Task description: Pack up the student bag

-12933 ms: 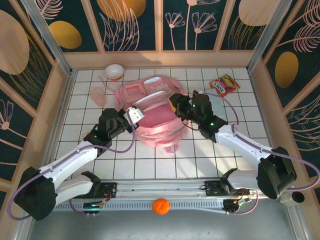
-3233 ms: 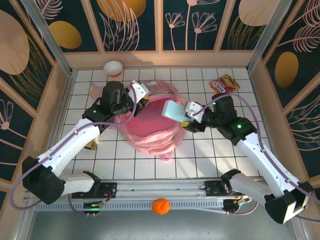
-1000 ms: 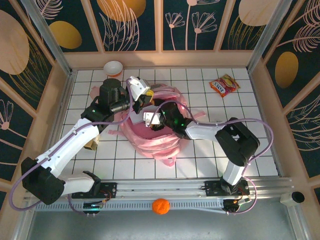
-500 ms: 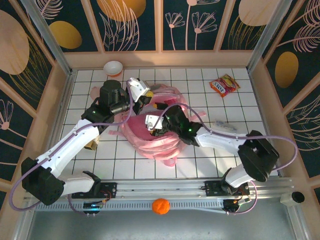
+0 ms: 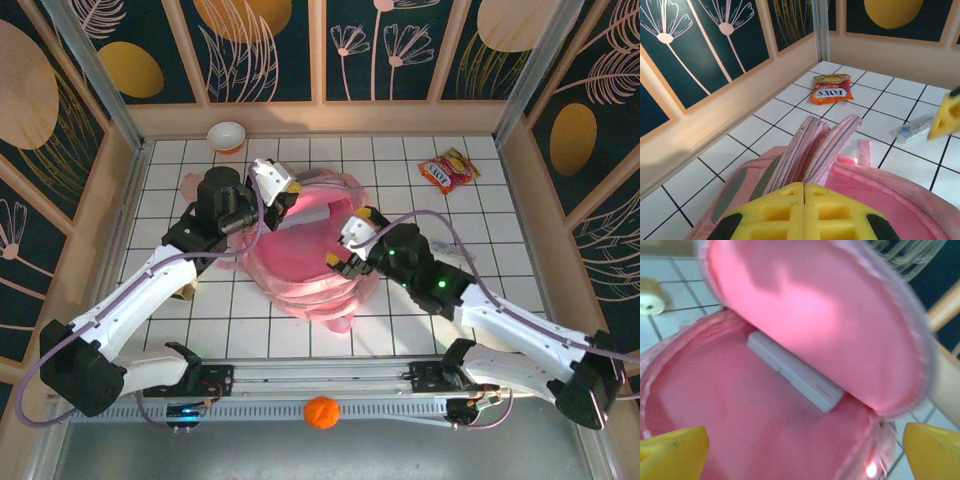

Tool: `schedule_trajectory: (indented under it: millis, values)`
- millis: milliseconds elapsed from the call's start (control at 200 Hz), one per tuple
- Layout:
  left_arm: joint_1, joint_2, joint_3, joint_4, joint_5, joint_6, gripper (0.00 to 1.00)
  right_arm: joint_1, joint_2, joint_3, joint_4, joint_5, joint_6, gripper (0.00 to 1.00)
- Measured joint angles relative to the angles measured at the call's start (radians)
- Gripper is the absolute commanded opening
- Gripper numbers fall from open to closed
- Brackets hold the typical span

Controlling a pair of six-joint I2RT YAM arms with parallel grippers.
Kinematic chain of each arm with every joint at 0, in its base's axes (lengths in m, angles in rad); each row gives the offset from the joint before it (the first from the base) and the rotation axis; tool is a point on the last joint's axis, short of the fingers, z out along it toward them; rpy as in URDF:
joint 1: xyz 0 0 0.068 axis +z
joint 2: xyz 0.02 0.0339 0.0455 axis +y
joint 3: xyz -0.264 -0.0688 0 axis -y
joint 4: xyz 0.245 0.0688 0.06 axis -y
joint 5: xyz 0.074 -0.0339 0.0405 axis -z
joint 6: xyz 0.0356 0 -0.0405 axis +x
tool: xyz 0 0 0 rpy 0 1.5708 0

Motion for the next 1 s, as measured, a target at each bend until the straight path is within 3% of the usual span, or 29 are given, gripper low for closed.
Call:
schedule_trajectory:
  millis: [260, 405, 576, 831, 1001]
  values:
    - [0.000, -0.001, -0.006, 0.004, 0.000, -0.008, 0.00, -0.197, -0.011, 0.200, -0.282, 0.180, 0.447, 0.99]
    - [0.000, -0.001, -0.009, 0.010, 0.004, -0.011, 0.00, -0.373, -0.011, 0.285, -0.403, 0.136, 0.579, 0.99]
    - [0.000, -0.001, -0.009, 0.009, 0.009, -0.010, 0.00, -0.499, 0.024, 0.327, -0.565, 0.029, 0.504, 0.99]
    - [0.000, -0.001, -0.009, -0.009, 0.023, -0.010, 0.00, -0.685, 0.200, 0.420, -0.807, -0.047, 0.223, 0.99]
    - [0.000, 0.000, -0.009, -0.014, 0.038, -0.011, 0.00, -0.793, 0.338, 0.422, -0.890, -0.055, 0.063, 0.88]
